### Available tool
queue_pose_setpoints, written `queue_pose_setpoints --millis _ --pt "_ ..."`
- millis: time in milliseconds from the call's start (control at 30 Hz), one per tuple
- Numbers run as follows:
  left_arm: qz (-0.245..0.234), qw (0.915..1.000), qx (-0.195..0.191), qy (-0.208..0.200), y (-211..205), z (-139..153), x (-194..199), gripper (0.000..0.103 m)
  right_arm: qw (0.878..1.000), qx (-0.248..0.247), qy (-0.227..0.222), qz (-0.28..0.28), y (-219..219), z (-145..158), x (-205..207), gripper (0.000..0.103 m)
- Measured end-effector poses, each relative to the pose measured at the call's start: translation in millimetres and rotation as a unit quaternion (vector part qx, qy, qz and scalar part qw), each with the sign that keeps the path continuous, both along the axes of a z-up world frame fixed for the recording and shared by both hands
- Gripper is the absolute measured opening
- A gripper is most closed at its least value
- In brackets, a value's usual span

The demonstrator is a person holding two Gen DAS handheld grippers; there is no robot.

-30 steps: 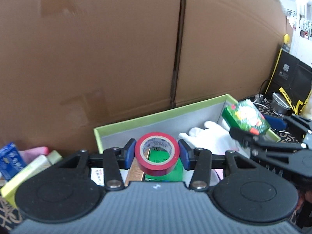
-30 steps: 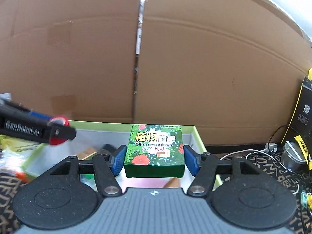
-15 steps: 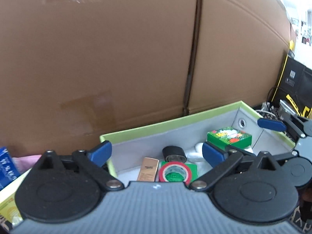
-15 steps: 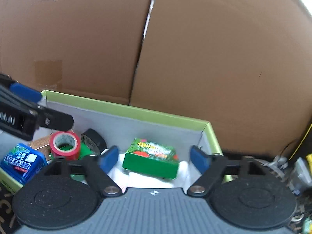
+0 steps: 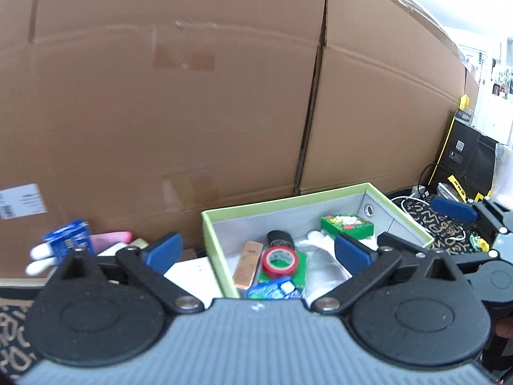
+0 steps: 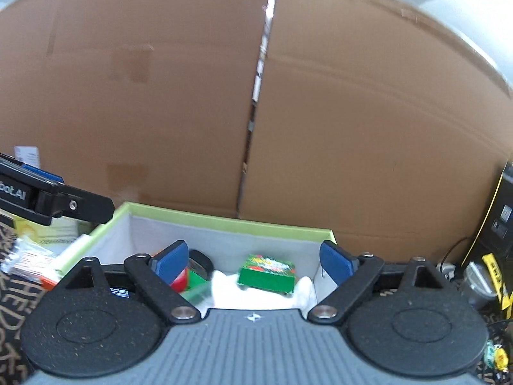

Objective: Organize objects
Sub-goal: 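Carry the green box and red tape into the shoebox and release both, then move both tools back toward the yellow box and toothpick bag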

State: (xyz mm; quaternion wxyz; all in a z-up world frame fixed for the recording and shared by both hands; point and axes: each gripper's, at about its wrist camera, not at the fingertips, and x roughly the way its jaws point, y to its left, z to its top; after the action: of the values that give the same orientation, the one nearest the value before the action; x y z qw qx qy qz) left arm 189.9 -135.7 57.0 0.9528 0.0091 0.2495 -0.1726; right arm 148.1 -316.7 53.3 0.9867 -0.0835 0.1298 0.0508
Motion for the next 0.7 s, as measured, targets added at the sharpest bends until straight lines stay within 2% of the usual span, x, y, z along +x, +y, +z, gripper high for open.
queue_pose_setpoints --millis 200,333,433,533,700 --pt "0.014 0.9998 0.016 -0.005 24.8 12.4 -43.8 0.103 0.999 0.003 -0.026 0.023 17.3 7.1 -38.6 0.097" --pt "0.025 0.9997 0.007 -0.006 51.6 12.8 -72.0 0.103 0.998 0.017 -0.033 0.045 30.6 6.4 -61.8 0.099" --pt "0.049 0.9988 0.005 -0.005 70.4 2.3 -94.8 0.103 0.997 0.019 -0.035 0.066 47.0 -1.8 -66.1 0.099" --pt "0.064 0.9977 -0.017 0.011 90.4 -13.4 -112.1 0.103 0.996 0.014 -0.03 0.081 62.9 -13.0 -77.1 0.1" --pt "0.104 0.9935 -0.029 0.037 121.3 -39.5 -125.0 0.103 0.994 0.016 0.003 0.105 88.8 -36.0 -86.2 0.1"
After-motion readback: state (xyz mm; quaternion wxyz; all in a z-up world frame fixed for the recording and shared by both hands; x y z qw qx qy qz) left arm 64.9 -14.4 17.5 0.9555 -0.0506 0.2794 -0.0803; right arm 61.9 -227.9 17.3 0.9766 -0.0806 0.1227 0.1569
